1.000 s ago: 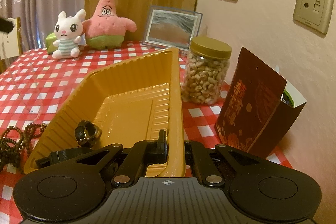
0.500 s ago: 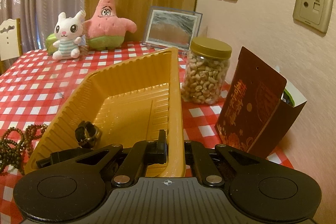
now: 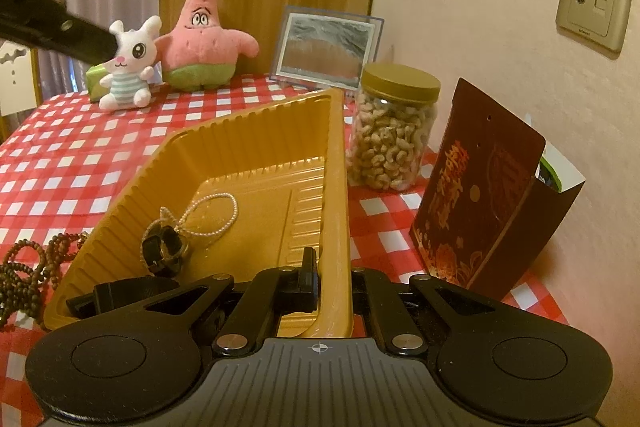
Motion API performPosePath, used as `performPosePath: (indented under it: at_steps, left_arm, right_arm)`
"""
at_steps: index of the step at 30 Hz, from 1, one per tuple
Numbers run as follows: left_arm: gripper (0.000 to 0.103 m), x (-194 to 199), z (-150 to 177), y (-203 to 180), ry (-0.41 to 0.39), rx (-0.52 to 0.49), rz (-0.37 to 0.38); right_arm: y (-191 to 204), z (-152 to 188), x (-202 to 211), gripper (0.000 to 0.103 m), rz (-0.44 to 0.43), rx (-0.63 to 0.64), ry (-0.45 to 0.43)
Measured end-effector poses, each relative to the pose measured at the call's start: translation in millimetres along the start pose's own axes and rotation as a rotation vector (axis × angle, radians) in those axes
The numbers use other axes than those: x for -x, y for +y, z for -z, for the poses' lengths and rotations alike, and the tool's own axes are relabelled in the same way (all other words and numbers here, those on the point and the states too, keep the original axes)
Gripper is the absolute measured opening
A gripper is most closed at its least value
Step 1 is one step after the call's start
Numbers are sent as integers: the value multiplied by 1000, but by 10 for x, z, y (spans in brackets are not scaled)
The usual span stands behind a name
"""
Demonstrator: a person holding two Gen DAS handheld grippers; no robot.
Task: Organize jewelry
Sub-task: 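Move the open left tool back to the jewelry pile, then grasp the gold chain piece from the pile with the left tool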
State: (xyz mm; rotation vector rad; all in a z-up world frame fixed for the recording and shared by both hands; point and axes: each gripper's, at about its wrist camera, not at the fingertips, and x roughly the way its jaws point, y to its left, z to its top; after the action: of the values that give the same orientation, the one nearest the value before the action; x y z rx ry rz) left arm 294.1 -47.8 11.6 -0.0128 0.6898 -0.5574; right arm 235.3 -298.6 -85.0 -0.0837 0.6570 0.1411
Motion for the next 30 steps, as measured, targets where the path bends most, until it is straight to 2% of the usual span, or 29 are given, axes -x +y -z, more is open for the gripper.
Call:
performPosePath:
  at_steps: [11, 16, 21, 30]
  left_arm:
    - [26, 325, 508, 823, 83, 133, -233]
    - [26, 423, 763, 1033, 129, 177, -303]
    - [26, 450, 987, 1081, 168, 196, -314]
    - [27, 237, 1216, 864, 219, 149, -255]
  right_arm:
    - [-5, 8, -2, 3, 0, -2, 2]
    - [-6, 9, -15, 3, 2, 1, 4]
    - [-2, 14, -15, 3, 3, 7, 4]
    - [13, 23, 4, 3, 6, 18, 3]
